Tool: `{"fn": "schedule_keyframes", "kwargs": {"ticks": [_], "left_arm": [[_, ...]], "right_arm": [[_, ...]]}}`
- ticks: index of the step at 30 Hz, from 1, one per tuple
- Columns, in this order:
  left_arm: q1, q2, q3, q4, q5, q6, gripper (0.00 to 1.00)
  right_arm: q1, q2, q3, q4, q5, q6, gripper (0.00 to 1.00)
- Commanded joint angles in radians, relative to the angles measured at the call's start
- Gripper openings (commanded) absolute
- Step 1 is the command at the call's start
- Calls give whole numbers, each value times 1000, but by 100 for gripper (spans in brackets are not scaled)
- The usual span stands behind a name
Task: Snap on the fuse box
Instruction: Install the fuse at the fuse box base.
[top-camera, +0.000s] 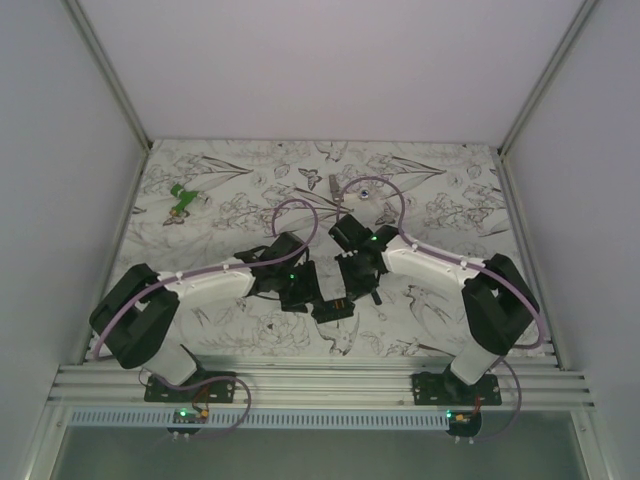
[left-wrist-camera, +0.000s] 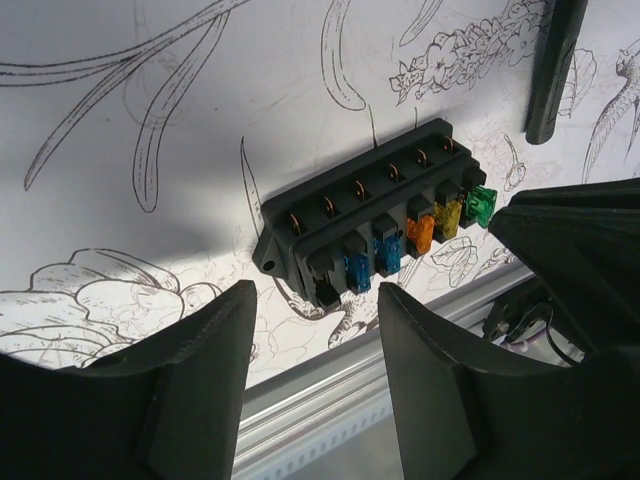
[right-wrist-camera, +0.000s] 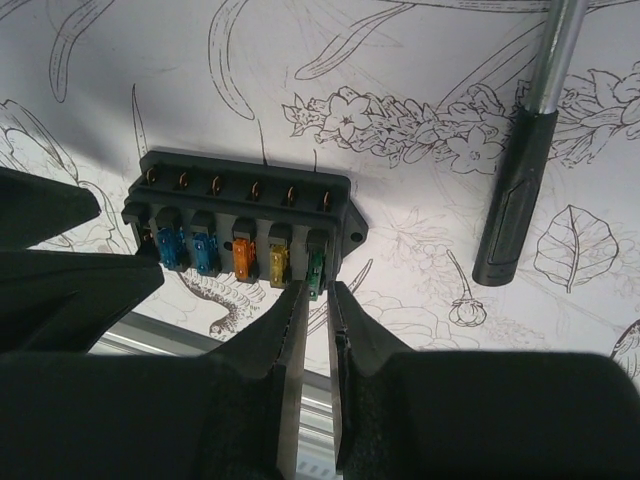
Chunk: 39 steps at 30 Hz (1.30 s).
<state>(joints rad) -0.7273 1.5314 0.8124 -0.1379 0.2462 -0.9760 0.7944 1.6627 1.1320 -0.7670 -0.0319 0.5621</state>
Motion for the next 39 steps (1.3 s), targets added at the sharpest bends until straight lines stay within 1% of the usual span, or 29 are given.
{"fn": "schedule_keyframes", "kwargs": {"ticks": [1, 4, 14, 20, 29, 36, 39], "left_arm": [[-3, 24, 4, 11, 27, -3, 54], [-3, 28, 6, 16, 30, -3, 53], [-3, 50, 9, 30, 38, -9, 45], [-3, 68, 6, 31, 44, -18, 42], [0, 95, -19, 17, 46, -44, 30], [7, 96, -27, -29, 26, -48, 25], [8, 88, -24, -58, 6, -43, 25]], "right_arm": [[13, 24, 31, 9, 2, 18, 19], [14, 32, 31, 9, 4, 19, 17], [36, 58, 38, -12, 31, 18, 0], [44, 77, 8, -22, 52, 13, 0], [42, 83, -63, -36, 71, -20, 0], [41, 46, -17, -71, 75, -57, 0], [41, 36, 6, -89, 84, -66, 2]]}}
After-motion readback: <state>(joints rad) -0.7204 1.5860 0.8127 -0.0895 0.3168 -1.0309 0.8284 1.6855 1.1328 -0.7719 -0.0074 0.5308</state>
